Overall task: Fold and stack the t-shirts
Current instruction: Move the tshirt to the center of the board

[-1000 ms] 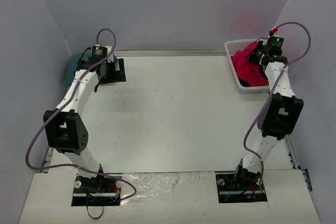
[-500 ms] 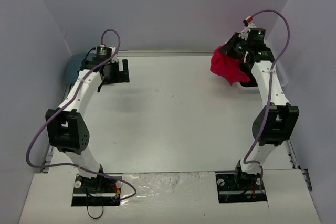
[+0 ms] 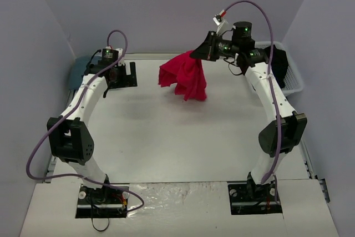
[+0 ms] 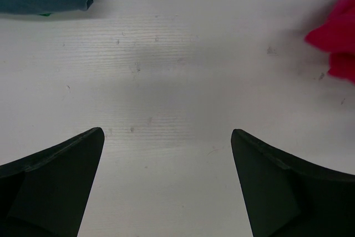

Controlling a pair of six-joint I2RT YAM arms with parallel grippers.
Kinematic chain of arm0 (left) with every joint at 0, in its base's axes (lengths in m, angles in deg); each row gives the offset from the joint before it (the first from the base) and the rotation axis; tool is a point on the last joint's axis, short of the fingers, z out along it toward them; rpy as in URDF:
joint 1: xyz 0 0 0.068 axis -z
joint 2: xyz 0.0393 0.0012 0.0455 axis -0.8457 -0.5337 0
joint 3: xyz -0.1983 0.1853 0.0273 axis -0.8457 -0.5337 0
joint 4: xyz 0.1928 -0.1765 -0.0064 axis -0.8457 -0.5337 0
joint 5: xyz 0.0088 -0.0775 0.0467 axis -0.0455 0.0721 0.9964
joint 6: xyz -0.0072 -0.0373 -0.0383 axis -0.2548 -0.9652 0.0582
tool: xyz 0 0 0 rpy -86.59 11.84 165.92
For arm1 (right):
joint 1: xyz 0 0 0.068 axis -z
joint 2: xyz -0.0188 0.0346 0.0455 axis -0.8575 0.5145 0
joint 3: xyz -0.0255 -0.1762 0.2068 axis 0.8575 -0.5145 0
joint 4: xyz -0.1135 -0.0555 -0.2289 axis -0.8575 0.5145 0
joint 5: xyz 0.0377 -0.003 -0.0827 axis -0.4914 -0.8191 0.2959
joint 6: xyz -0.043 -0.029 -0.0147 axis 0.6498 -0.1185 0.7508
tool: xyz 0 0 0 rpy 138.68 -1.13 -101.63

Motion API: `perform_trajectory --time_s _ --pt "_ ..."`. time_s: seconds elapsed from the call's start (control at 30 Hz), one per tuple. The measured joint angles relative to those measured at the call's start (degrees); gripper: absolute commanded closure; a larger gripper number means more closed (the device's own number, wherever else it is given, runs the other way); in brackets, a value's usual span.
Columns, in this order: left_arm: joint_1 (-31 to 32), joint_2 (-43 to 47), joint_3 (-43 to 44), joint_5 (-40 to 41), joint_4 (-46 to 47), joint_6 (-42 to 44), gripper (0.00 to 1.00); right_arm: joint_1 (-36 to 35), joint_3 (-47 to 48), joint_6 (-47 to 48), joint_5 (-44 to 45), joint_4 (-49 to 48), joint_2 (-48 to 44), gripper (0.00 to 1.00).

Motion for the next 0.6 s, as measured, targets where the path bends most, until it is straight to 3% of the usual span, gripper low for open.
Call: perform_trajectory --time_s 0.23,0.4,0.43,0.47,0.53,0.6 --pt "0.31 0.85 0.0 0.33 0.0 0.0 0.0 -3.37 -0.37 -2.34 -10.84 0.15 -0.87 1.0" --pt "0.63 0.85 0.0 0.37 0.0 0.0 0.0 -1.99 -8.35 -2.19 -8.96 -0.09 -6.54 0.98" --pt "0.76 0.85 0.0 0.35 0.0 0.0 0.0 -0.68 -10.34 -2.05 -6.6 0.02 -7.56 0.59" --pt "0.96 0.83 0.0 0.35 -0.02 0.0 0.0 0.83 -11.98 -1.95 -3.91 0.59 -8.2 0.34" --pt "1.31 0.85 0.0 0.33 0.0 0.0 0.0 3.63 -13.7 -0.15 2.78 1.77 -8.0 0.25" --pt "1.55 0.85 0.0 0.31 0.0 0.0 0.0 5.6 -13.86 1.46 10.36 3.89 -6.54 0.05"
